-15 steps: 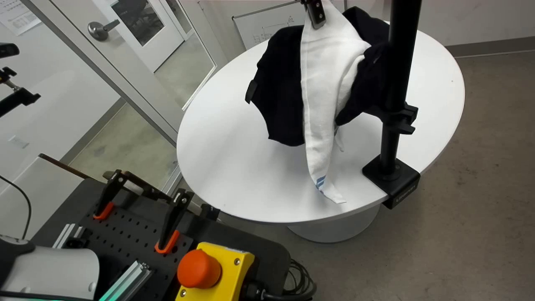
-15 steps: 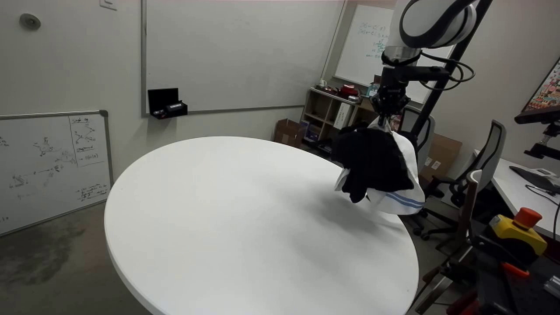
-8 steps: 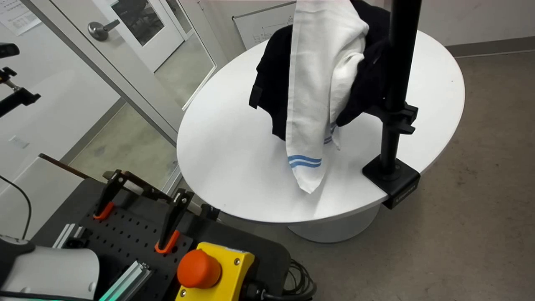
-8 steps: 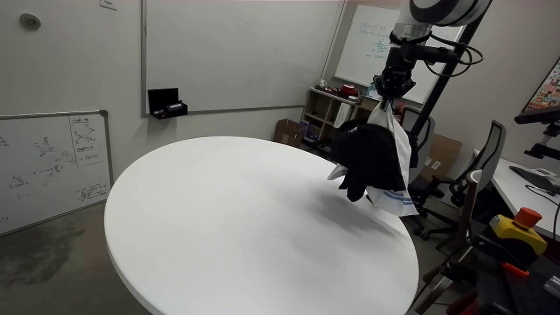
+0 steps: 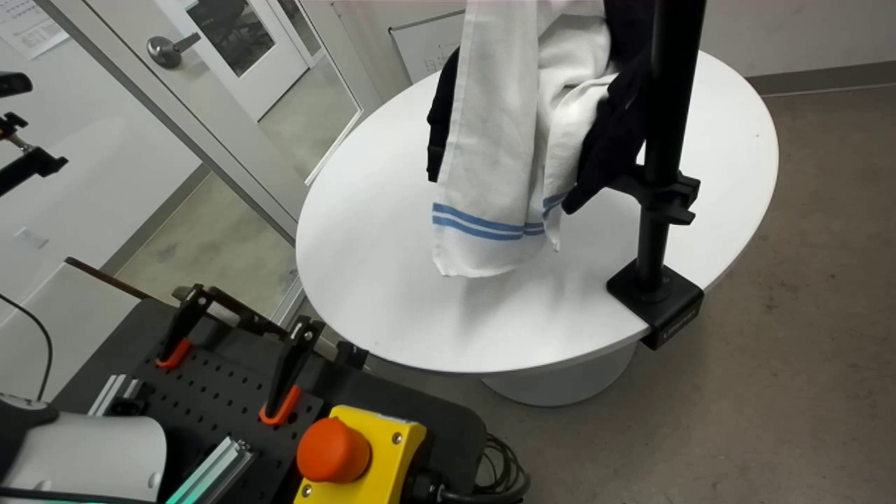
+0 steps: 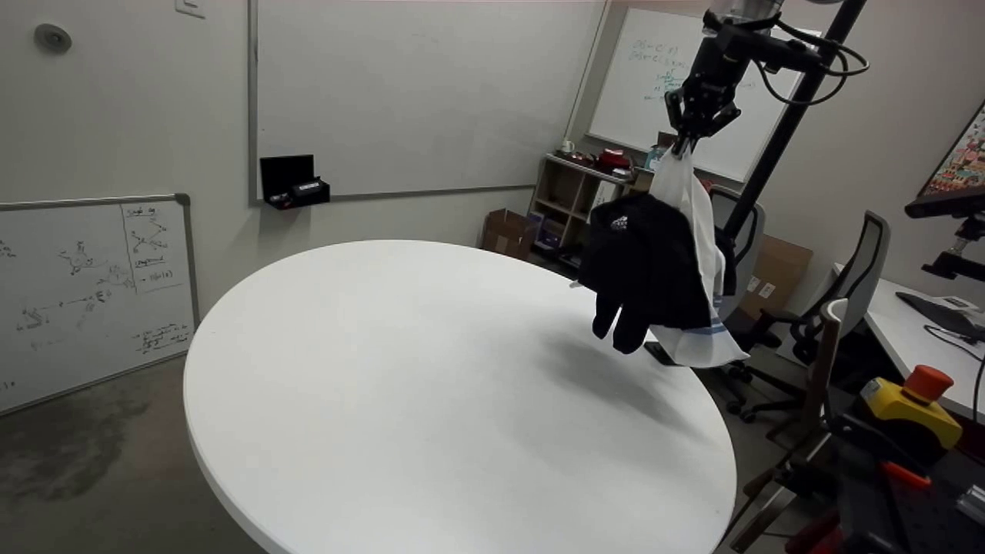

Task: Pick up the white cloth and put it on the table

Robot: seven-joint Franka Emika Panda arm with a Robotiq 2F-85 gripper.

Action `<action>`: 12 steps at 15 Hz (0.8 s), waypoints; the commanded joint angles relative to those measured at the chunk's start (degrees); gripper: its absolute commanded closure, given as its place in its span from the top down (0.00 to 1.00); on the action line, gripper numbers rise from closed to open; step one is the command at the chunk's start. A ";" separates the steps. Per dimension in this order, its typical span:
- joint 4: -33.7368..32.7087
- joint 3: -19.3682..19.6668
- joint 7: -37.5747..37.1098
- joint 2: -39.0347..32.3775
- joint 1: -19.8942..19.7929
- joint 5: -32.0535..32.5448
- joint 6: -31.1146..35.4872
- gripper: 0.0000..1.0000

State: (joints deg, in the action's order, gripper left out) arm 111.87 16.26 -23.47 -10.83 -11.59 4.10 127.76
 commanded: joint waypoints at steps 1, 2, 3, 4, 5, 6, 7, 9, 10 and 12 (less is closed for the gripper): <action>-2.86 -0.56 0.73 1.48 -0.58 -2.41 -1.63 0.01; -3.83 -0.57 0.82 1.66 -0.70 -2.95 -1.81 0.01; -4.61 -0.59 0.88 1.94 -0.81 -3.55 -1.84 0.01; -5.46 -0.61 1.00 2.07 -0.90 -4.06 -1.86 0.01; -6.19 -0.61 1.02 2.34 -0.97 -4.49 -1.95 0.01; -6.77 -0.64 1.15 2.67 -1.02 -4.82 -1.89 0.01; -7.35 -0.65 1.15 2.99 -1.06 -5.04 -1.94 0.01; -8.53 -0.68 1.24 3.46 -1.15 -5.60 -2.02 0.01; -9.12 -0.70 1.34 3.62 -1.18 -5.88 -2.07 0.01; -9.84 -0.79 1.51 4.38 -1.19 -6.41 -1.88 0.01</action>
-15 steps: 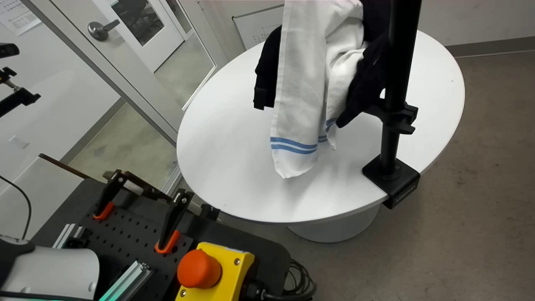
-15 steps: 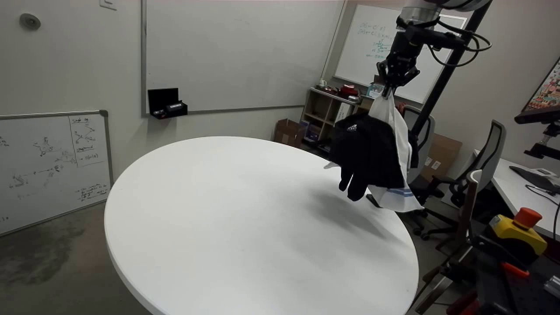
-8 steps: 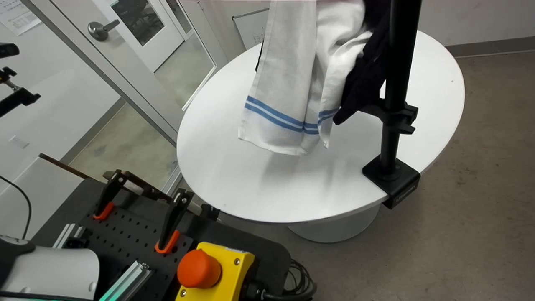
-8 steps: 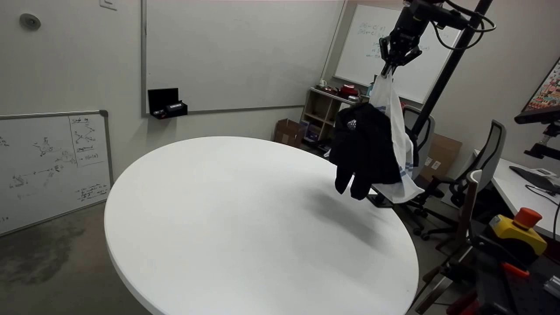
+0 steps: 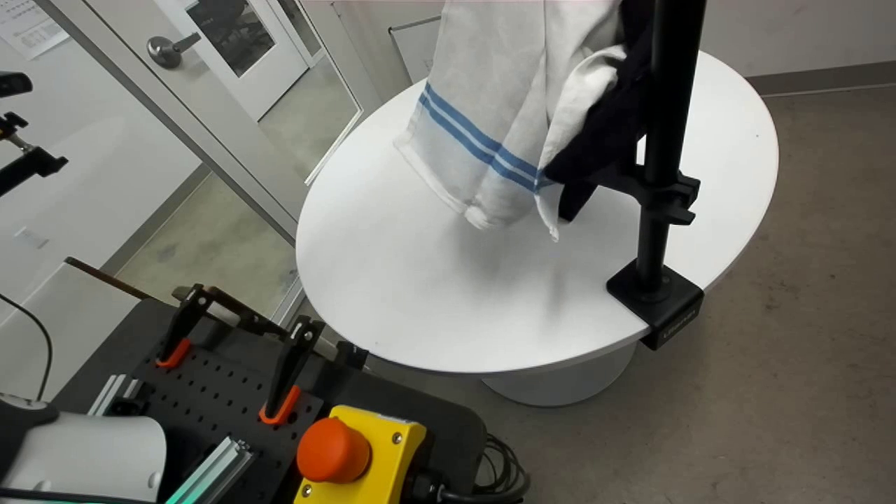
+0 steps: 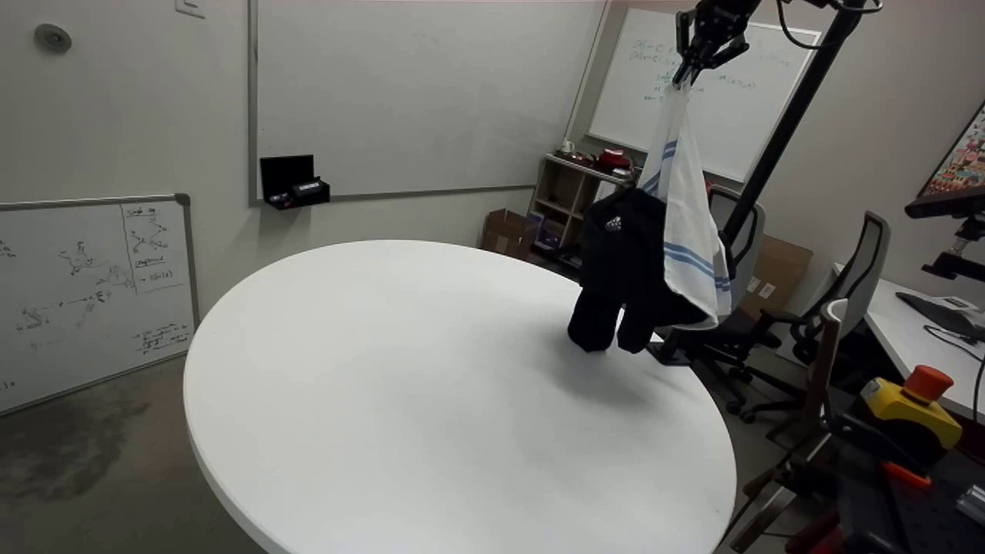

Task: Pick up the white cloth and put it on the table

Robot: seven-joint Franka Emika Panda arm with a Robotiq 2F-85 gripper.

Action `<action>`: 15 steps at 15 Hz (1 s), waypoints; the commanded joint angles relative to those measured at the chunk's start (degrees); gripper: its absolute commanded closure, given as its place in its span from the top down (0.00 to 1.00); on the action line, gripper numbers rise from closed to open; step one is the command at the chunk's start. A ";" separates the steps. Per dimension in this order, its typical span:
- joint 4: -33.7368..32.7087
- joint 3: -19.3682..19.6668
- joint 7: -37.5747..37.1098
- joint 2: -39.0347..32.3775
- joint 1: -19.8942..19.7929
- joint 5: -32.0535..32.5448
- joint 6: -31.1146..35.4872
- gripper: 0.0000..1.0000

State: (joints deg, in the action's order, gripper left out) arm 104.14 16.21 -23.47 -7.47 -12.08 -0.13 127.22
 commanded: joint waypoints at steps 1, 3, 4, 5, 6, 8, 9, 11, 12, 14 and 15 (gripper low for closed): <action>-2.36 -0.80 1.63 1.52 -0.69 -2.41 -1.28 0.01; -2.98 -0.97 2.11 2.47 -0.63 -2.76 -1.25 0.01; -2.98 -1.09 2.37 3.18 -0.57 -2.83 -1.21 0.01; -2.99 -1.21 2.66 3.74 -0.54 -2.95 -1.02 0.01; -2.90 -1.34 3.01 4.43 -0.51 -3.12 -0.93 0.01; -2.71 -1.62 3.79 5.73 -0.44 -3.60 -0.82 0.01; -2.72 -1.78 4.26 6.45 -0.41 -4.04 -0.94 0.01; -2.38 -2.09 5.34 8.05 -0.29 -4.94 -0.93 0.01; -2.19 -2.25 5.76 8.93 -0.21 -5.32 -0.95 0.01; -2.64 -2.59 5.92 10.19 -0.06 -6.12 -1.81 0.01; -3.13 -2.77 6.05 10.72 0.02 -6.82 -2.85 0.01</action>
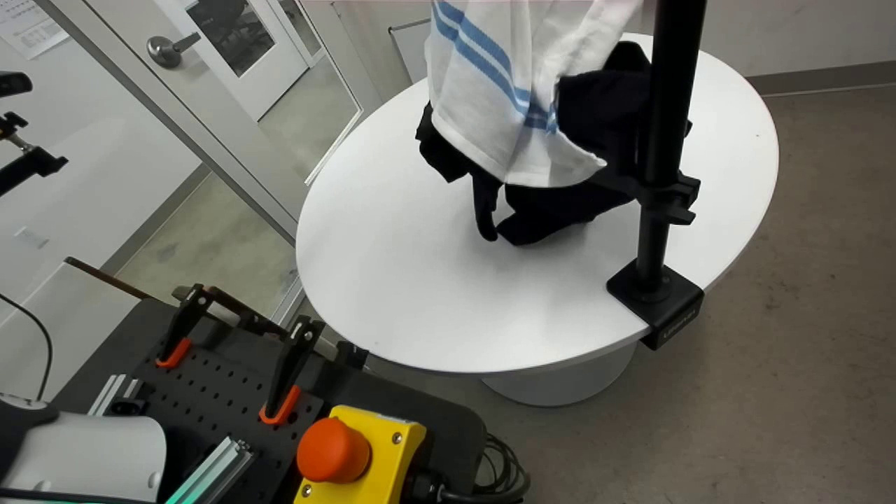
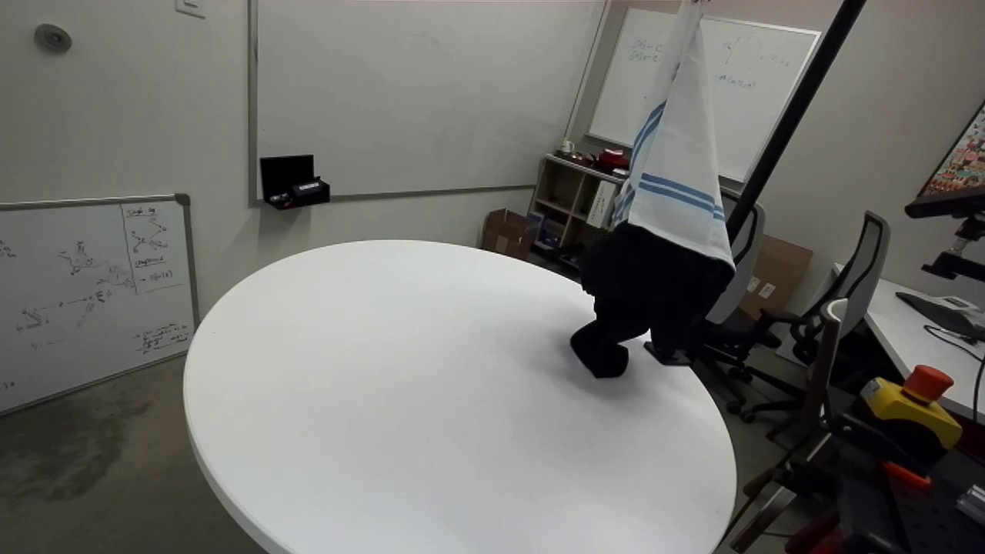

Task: Pick up the white cloth and put it on the table

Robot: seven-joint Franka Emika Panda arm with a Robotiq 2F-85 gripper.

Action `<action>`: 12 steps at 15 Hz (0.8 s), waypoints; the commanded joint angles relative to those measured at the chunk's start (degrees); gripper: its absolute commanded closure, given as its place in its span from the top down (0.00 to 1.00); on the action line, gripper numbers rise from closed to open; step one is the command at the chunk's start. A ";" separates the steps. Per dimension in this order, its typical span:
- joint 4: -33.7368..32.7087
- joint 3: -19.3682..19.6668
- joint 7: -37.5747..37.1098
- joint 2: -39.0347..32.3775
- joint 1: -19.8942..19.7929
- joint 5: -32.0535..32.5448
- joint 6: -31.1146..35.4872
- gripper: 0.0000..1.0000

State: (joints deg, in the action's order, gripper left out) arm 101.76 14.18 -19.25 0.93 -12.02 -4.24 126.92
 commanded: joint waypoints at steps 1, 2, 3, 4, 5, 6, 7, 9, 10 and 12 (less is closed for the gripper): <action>-0.66 -0.90 1.72 3.14 0.03 -3.12 -2.97 0.01; -1.06 -1.08 1.84 3.70 0.12 -3.57 -3.88 0.01; -0.92 -1.26 1.83 4.56 0.21 -3.75 -4.41 0.01; -1.14 -1.42 2.00 5.16 0.32 -4.01 -5.04 0.01; -0.78 -1.60 2.08 6.14 0.40 -4.17 -5.32 0.01; -0.98 -1.71 2.42 6.65 0.48 -4.46 -5.90 0.01; -0.80 -1.86 2.60 7.41 0.55 -4.65 -6.19 0.01; -0.65 -2.10 3.17 8.71 0.74 -5.09 -6.49 0.01; -0.75 -2.25 3.30 9.22 0.87 -5.19 -6.57 0.01; -1.48 -2.67 3.51 10.01 1.26 -5.30 -7.11 0.01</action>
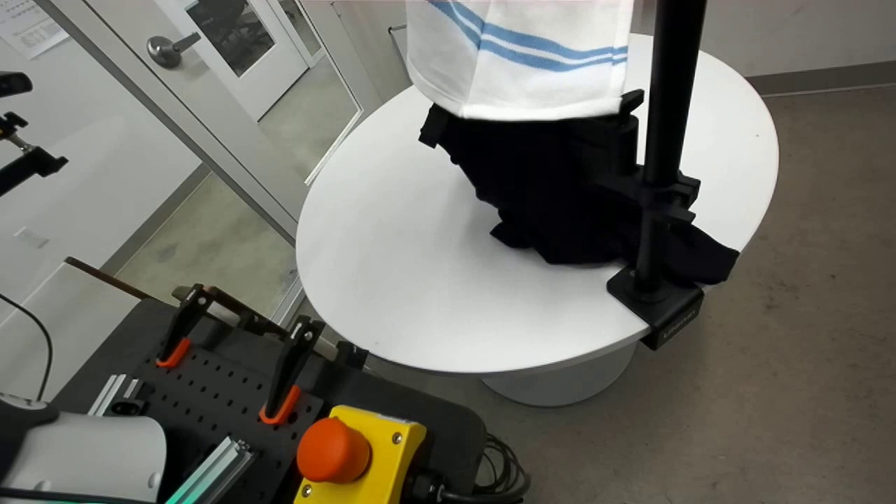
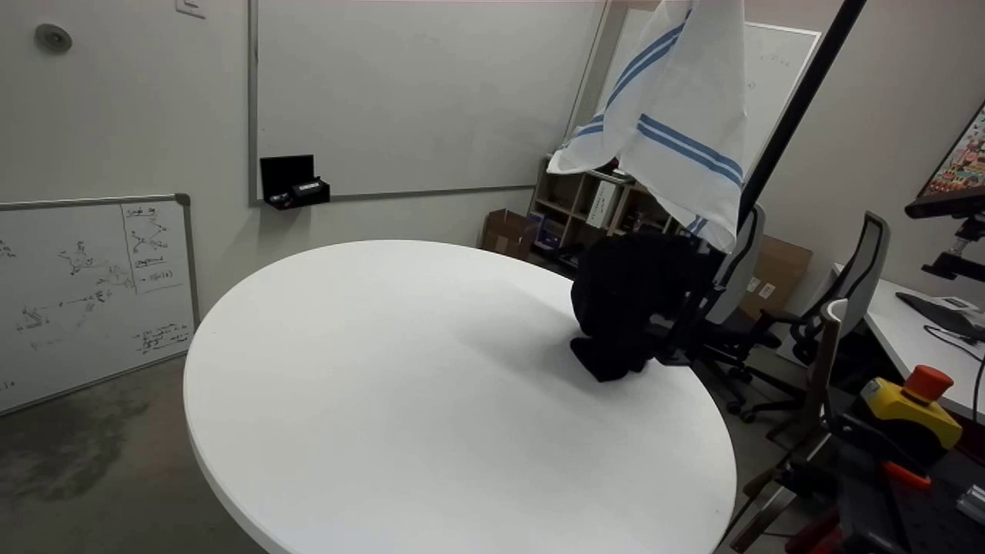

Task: Pick up the white cloth and put it on the table

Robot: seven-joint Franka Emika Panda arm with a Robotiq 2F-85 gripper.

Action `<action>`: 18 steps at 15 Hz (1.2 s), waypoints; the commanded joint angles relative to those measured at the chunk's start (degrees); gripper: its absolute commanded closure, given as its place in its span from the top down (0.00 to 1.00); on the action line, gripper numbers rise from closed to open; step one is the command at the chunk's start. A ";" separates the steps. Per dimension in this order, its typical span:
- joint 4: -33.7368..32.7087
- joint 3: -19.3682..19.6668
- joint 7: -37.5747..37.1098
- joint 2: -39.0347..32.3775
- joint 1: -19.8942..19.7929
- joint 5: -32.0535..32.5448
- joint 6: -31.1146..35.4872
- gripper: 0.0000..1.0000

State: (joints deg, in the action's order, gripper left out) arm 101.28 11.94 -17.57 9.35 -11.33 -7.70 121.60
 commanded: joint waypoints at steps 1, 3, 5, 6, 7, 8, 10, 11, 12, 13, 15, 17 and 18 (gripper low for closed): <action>-1.62 -0.77 2.10 1.82 0.90 -1.90 -2.38 0.01; -2.30 -1.62 2.47 2.71 1.64 -1.80 -3.11 0.01; -3.06 -2.72 2.61 3.76 2.65 -1.70 -3.86 0.01; -3.46 -3.37 2.74 4.30 3.27 -1.67 -4.37 0.01; -3.60 -4.16 2.81 4.82 3.99 -1.65 -4.59 0.01; -4.06 -4.88 3.16 5.26 4.82 -1.97 -5.52 0.01; -3.72 -6.31 3.50 6.67 6.32 -2.39 -6.41 0.01; -3.75 -6.86 4.02 6.99 7.21 -3.10 -7.03 0.01; -3.12 -7.43 4.28 7.70 7.92 -3.61 -7.48 0.01; -2.80 -7.90 4.75 7.99 8.72 -4.47 -8.49 0.01; -1.61 -8.65 5.74 8.41 10.01 -5.74 -10.85 0.01; 0.48 -9.47 6.54 8.14 10.76 -5.87 -13.12 0.01; 1.08 -9.51 6.92 8.75 10.86 -5.70 -15.27 0.01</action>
State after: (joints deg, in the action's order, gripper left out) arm 99.74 2.68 -13.31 16.93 -1.02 -11.86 109.98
